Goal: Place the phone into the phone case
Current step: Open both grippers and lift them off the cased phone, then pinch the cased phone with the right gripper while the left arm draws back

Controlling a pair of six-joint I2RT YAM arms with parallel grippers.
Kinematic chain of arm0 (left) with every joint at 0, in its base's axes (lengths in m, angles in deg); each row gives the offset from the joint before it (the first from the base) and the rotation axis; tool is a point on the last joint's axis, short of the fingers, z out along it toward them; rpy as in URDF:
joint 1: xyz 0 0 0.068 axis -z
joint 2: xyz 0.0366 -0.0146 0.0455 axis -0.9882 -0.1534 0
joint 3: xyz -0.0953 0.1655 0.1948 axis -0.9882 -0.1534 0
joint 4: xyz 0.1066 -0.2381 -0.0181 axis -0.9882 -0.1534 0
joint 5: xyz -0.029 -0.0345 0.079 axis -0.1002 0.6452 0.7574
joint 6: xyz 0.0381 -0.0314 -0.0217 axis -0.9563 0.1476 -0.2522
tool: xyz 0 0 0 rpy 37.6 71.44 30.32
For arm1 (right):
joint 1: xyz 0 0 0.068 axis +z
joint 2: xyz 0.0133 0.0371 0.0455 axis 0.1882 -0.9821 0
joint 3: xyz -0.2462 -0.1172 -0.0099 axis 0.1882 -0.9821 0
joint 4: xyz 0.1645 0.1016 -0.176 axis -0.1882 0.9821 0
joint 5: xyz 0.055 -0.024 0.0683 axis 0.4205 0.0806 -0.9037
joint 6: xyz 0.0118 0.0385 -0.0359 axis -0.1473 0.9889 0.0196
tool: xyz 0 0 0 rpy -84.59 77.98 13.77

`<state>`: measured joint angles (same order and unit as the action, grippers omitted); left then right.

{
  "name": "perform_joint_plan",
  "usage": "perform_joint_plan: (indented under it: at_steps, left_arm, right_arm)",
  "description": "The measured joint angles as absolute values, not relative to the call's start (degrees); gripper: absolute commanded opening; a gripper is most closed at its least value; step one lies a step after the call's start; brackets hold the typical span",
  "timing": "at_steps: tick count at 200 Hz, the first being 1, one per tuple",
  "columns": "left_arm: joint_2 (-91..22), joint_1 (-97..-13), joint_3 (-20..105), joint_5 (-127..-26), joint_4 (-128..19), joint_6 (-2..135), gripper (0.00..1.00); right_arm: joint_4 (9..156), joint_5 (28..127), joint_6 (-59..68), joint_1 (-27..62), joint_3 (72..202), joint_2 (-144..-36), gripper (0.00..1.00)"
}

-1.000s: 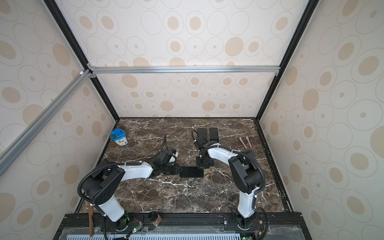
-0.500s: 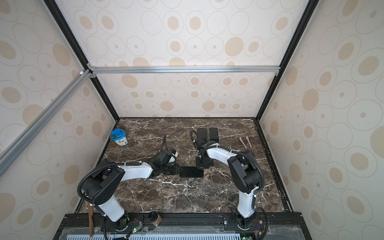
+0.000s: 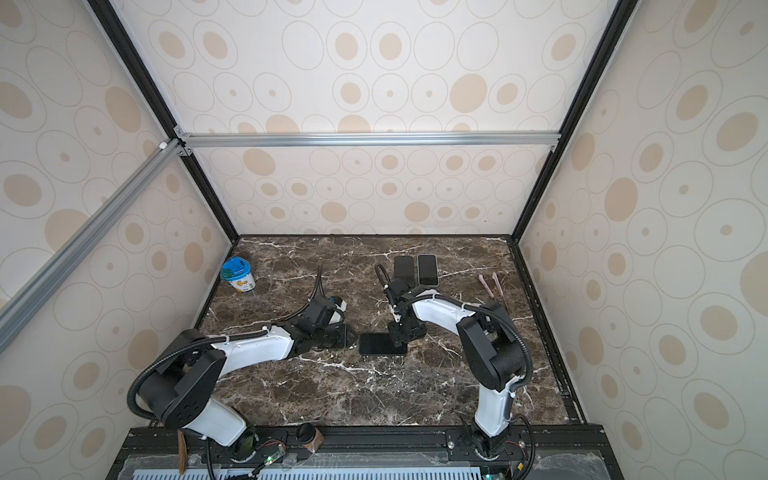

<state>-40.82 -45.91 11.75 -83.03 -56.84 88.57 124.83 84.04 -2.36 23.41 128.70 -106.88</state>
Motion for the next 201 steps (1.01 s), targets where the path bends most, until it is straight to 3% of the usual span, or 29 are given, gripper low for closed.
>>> perform_joint_plan:
  at_steps: [41,65,94,201]
  left_arm:
    - [-32.5,-49.4,10.1,-80.2,-59.5,88.3,0.74]
    - [-27.7,-50.8,8.7,-77.8,-61.8,87.9,0.92]
    - [-21.4,-51.8,7.1,-74.3,-65.4,86.8,0.96]
    - [-6.7,-53.1,4.1,-66.8,-74.3,85.1,1.0]
  right_arm:
    - [127.1,83.1,-14.4,24.6,131.1,-103.6,0.87]
    - [127.4,82.7,-21.9,26.8,132.0,-101.2,0.91]
    - [127.0,80.8,-30.7,28.4,132.2,-100.4,0.97]
    - [125.9,81.4,-52.4,28.9,133.0,-107.1,0.97]
